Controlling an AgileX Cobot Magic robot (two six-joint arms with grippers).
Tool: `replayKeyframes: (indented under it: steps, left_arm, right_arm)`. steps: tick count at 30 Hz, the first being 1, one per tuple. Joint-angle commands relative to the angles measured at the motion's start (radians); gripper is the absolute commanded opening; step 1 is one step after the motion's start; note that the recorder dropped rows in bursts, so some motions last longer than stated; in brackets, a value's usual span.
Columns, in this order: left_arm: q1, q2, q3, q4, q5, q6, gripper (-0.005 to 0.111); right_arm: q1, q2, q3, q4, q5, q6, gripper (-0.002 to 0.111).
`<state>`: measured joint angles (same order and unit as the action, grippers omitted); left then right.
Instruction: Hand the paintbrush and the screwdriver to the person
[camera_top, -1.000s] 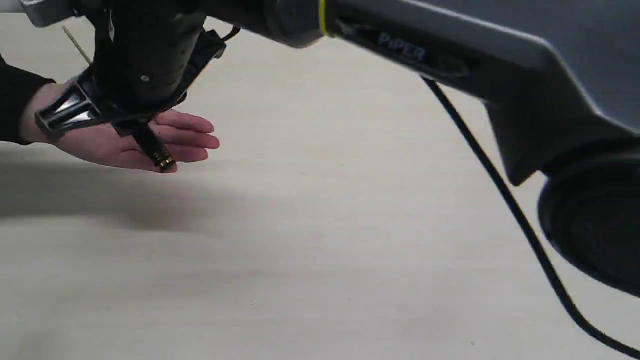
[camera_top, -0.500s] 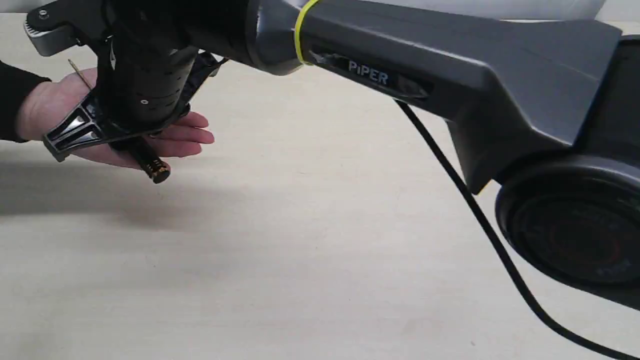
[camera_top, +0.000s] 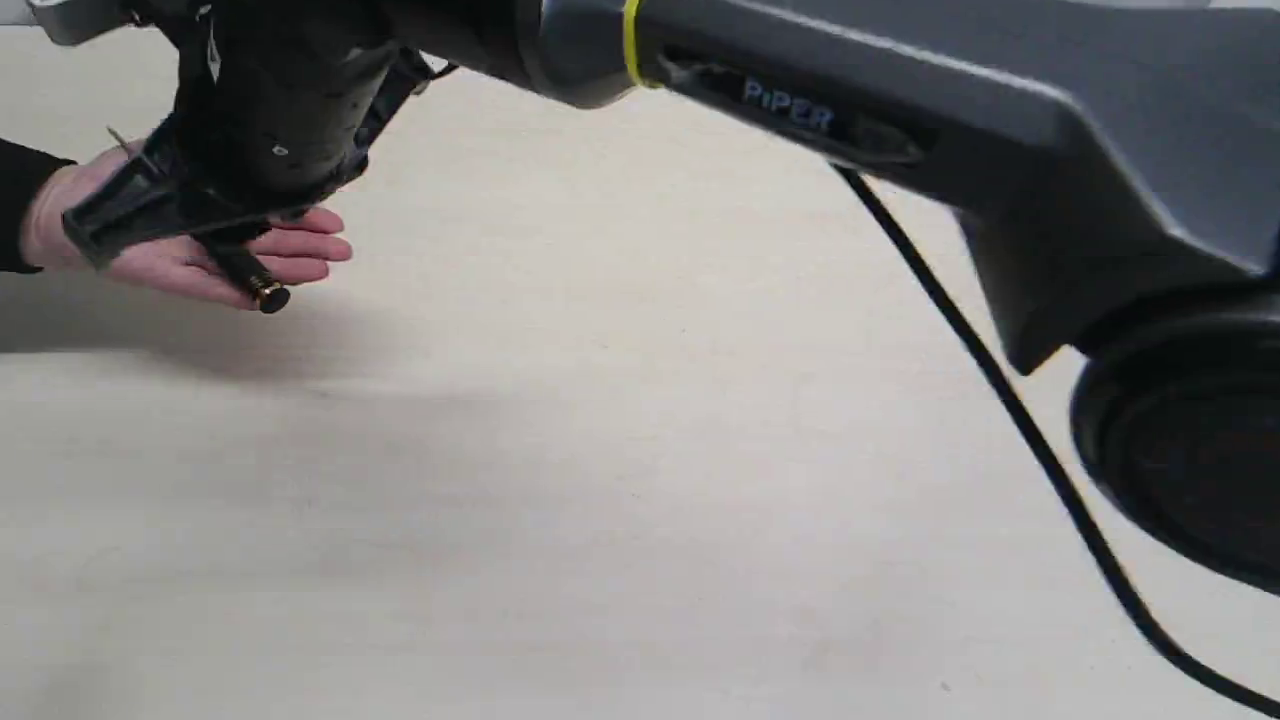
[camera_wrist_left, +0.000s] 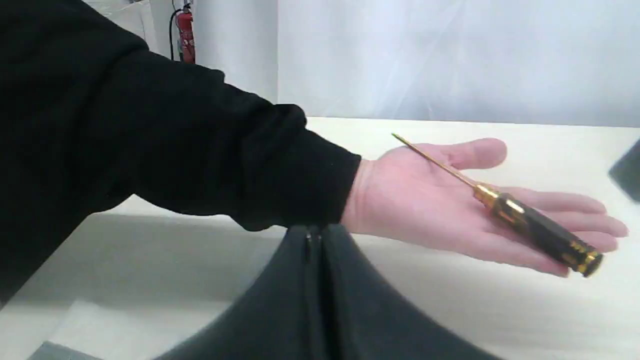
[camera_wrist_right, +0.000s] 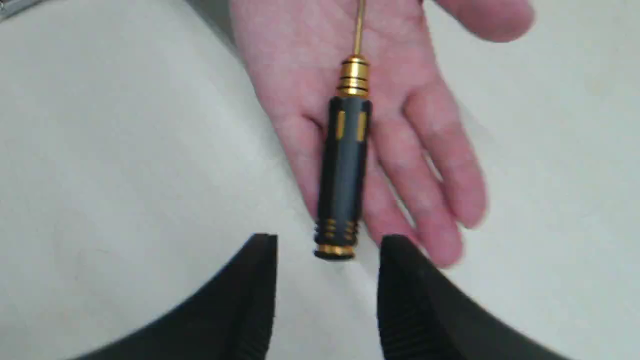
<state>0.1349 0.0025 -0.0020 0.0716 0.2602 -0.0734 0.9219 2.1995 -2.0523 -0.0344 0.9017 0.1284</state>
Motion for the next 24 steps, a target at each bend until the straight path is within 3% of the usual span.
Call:
replayKeyframes:
  steps: [1,3,13,18,24]
  left_arm:
    - [-0.008,-0.002,0.002,-0.003,-0.013,-0.002,0.0]
    - [-0.008,-0.002,0.002,-0.003,-0.011,-0.002,0.0]
    - [-0.008,-0.002,0.002,-0.003,-0.011,-0.002,0.0]
    - [-0.008,-0.002,0.002,-0.003,-0.011,-0.002,0.0]
    - [-0.008,-0.002,0.002,-0.003,-0.011,-0.002,0.0]
  right_arm:
    - [-0.005,-0.079,-0.007,-0.113,0.026,0.021,0.017]
    - [-0.007,-0.11,-0.007,-0.18,0.063,0.043,0.005]
    - [-0.131,-0.294,0.066,-0.226,0.133,0.075,0.005]
    - [-0.232,-0.426,0.236,-0.241,0.101,0.077,0.005]
    - [-0.321,-0.676,0.569,-0.228,-0.134,0.094,0.005]
